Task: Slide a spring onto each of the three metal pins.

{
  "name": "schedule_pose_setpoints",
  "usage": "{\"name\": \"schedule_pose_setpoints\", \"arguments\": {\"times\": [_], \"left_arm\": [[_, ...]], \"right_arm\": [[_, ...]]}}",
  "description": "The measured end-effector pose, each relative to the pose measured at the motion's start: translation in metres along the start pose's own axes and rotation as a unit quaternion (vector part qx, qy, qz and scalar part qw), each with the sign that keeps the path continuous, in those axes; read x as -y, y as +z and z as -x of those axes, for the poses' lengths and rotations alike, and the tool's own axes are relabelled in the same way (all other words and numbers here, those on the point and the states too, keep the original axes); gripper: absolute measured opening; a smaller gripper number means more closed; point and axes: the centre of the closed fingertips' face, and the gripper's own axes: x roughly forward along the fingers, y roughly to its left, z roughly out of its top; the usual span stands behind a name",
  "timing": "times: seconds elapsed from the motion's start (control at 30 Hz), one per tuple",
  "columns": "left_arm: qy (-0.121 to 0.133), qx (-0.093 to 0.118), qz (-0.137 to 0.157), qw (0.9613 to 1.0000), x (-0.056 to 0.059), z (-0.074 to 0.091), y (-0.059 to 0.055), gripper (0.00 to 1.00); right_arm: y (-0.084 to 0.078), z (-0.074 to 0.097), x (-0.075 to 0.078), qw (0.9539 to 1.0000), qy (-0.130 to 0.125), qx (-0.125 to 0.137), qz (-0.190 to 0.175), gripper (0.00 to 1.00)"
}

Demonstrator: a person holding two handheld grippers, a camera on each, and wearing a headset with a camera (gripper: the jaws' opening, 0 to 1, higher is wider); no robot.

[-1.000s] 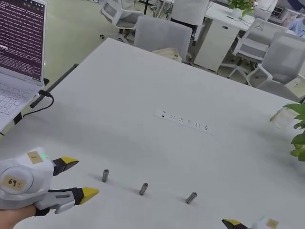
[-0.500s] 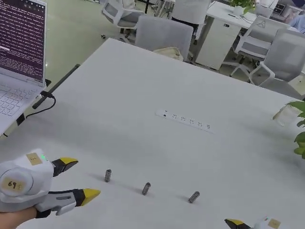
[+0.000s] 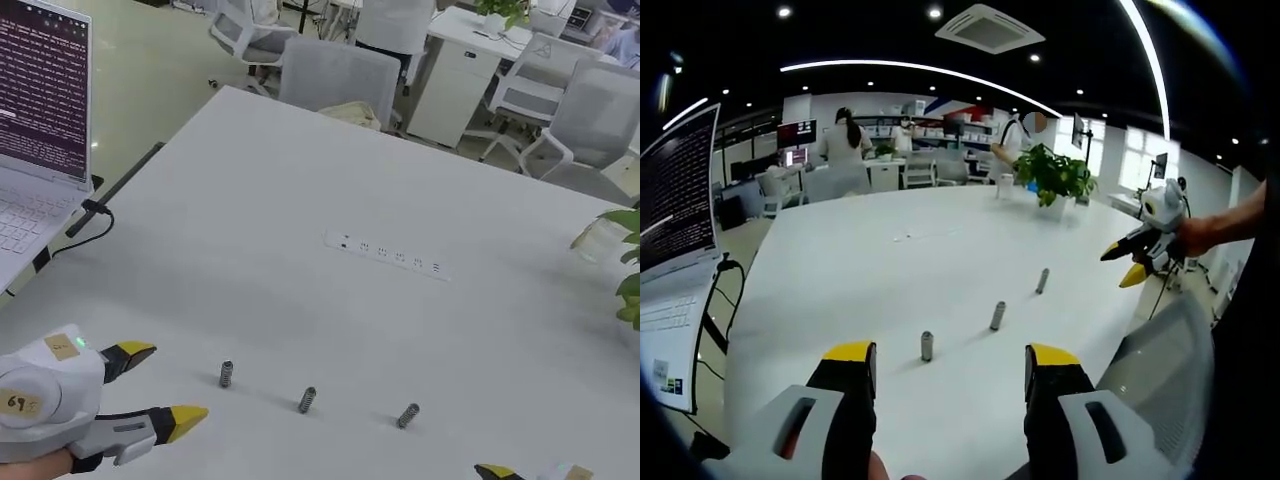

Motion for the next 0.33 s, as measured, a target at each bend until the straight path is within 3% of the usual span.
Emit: {"name": "schedule_pose_setpoints", "arguments": {"times": [0.33], "left_arm": [[0.0,0.001,0.001,1.0,-0.0003,-0.0004,0.0021,0.56]], "right_arm": [[0.0007,-0.0009,0.0006,1.0,-0.002,0.001,0.001,0.62]]}}
